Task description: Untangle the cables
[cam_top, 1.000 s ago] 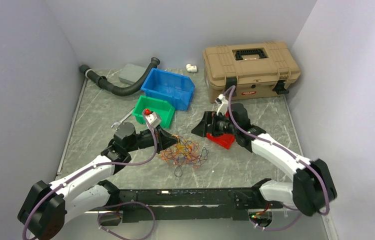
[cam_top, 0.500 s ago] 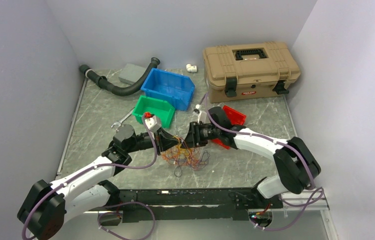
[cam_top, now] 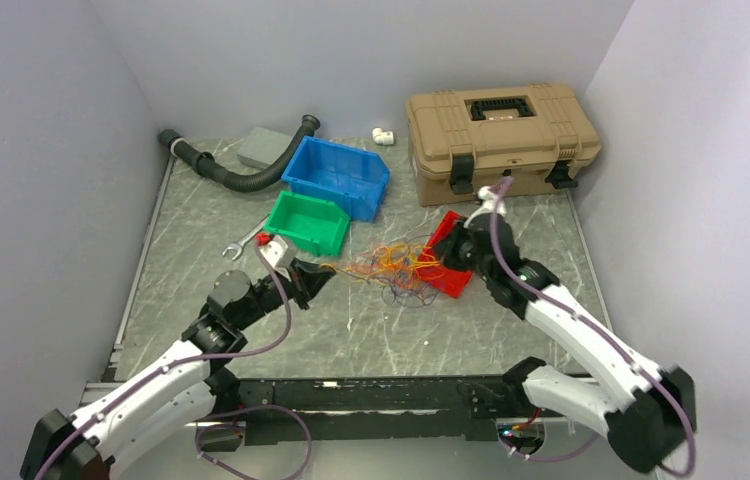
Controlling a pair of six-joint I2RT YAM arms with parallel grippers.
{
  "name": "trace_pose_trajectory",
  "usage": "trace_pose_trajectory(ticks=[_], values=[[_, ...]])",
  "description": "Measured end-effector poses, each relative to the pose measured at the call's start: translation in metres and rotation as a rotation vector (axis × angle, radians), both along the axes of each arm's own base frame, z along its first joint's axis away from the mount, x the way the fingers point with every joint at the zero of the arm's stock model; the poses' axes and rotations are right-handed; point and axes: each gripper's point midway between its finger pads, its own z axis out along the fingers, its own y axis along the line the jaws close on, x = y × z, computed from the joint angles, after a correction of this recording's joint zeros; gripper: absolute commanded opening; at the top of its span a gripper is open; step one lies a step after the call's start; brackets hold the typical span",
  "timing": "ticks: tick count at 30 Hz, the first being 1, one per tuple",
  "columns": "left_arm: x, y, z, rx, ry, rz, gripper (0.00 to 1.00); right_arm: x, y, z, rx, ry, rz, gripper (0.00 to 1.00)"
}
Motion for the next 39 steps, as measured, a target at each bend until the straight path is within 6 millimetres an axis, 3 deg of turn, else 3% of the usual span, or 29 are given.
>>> trace_pose_trajectory(ticks=[5,9,13,16,20,23,27,30,33,35,37,38,39], values=[[0.036,0.063,-0.017,-0.013,0.145,0.445,0.0,0.0,-0.078,0.05,-0.069,-0.188,-0.354,0.0],[0.041,0.105,-0.019,-0.053,0.184,0.674,0.0,-0.011,-0.115,0.064,-0.076,-0.251,-0.515,0.0],[0.041,0.135,-0.022,-0.095,0.226,0.834,0.0,-0.019,-0.132,0.065,-0.087,-0.274,-0.584,0.0],[0.039,0.148,-0.03,-0.094,0.305,0.925,0.0,-0.02,-0.127,0.066,-0.07,-0.277,-0.562,0.0],[0.037,0.168,-0.026,-0.135,0.413,1.075,0.0,-0.018,-0.117,0.059,-0.077,-0.247,-0.522,0.0],[0.03,0.187,-0.021,-0.238,0.554,1.252,0.0,-0.017,-0.112,0.054,-0.071,-0.209,-0.526,0.0],[0.012,0.208,-0.029,-0.383,0.744,1.473,0.0,-0.02,-0.107,0.063,-0.008,-0.191,-0.546,0.0],[0.004,0.224,-0.033,-0.386,0.752,1.598,0.0,-0.021,-0.103,0.07,0.003,-0.218,-0.503,0.0],[0.008,0.229,-0.027,-0.237,0.649,1.565,0.0,-0.023,-0.086,0.079,0.011,-0.291,-0.347,0.0],[0.018,0.221,-0.019,-0.15,0.561,1.455,0.0,-0.026,-0.064,0.083,0.037,-0.345,-0.187,0.07],[0.027,0.201,-0.019,-0.098,0.491,1.279,0.05,-0.031,-0.037,0.09,0.086,-0.387,-0.019,0.18],[0.029,0.189,-0.019,-0.088,0.452,1.191,0.06,-0.034,-0.025,0.09,0.104,-0.393,0.045,0.31],[0.031,0.18,-0.019,-0.075,0.412,1.114,0.04,-0.036,-0.013,0.09,0.119,-0.395,0.115,0.56]])
